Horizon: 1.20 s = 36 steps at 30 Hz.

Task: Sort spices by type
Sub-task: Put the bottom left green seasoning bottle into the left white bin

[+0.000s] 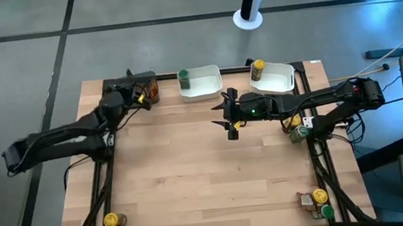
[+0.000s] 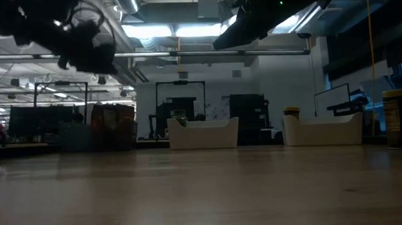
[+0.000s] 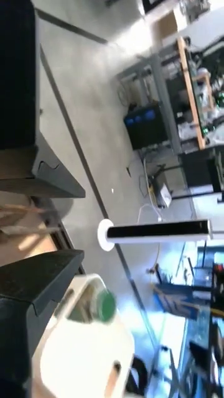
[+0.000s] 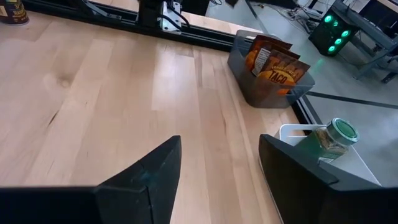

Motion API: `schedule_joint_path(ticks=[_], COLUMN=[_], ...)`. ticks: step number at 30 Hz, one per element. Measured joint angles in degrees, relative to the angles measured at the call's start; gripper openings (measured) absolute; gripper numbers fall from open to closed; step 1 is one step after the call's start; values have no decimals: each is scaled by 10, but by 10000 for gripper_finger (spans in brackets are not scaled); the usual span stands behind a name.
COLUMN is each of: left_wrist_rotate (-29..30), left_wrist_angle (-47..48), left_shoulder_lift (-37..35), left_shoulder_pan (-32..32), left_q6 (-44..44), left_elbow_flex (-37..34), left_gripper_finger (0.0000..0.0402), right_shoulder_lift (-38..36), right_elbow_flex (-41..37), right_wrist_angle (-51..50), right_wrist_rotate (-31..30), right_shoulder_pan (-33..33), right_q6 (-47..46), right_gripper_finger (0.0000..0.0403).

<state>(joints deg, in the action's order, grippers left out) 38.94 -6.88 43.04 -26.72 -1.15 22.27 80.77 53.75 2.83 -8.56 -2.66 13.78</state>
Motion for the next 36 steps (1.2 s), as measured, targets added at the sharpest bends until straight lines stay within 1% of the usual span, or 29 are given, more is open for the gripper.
schedule_joint_path(ticks=[4, 7, 10, 13, 16, 18, 22, 24, 25, 31, 36], left_wrist_rotate=[-1, -19, -24, -24, -33, -59, -149, -181, -186, -182, -167], left_wrist_angle=[31, 33, 33, 38, 55, 72, 104, 122, 130, 187, 258], left_shoulder_lift=[-5, -6, -6, -6, -6, -6, 4, 16, 24, 99, 179], left_shoulder_pan=[34, 61, 86, 103, 122, 135, 173, 198, 213, 297, 350], left_q6=[4, 26, 30, 21, 23, 29, 26, 27, 30, 42, 42], left_elbow_flex=[44, 62, 72, 77, 90, 104, 142, 158, 167, 235, 316], left_gripper_finger=[129, 129, 132, 151, 181, 201, 226, 228, 228, 217, 210], right_shoulder_lift=[0, 0, 0, 0, 0, 0, 0, 0, 0, 0, 0], right_elbow_flex=[0, 0, 0, 0, 0, 0, 0, 0, 0, 0, 0], right_wrist_angle=[0, 0, 0, 0, 1, 1, 3, 3, 3, 3, 2], right_wrist_rotate=[1, 1, 1, 1, 1, 2, 2, 2, 2, 2, 2], right_shoulder_pan=[0, 0, 0, 0, 0, 0, 0, 0, 0, 0, 0], right_q6=[0, 0, 0, 0, 0, 0, 0, 0, 0, 0, 0], right_gripper_finger=[215, 215, 215, 215, 215, 215, 215, 215, 215, 215, 215])
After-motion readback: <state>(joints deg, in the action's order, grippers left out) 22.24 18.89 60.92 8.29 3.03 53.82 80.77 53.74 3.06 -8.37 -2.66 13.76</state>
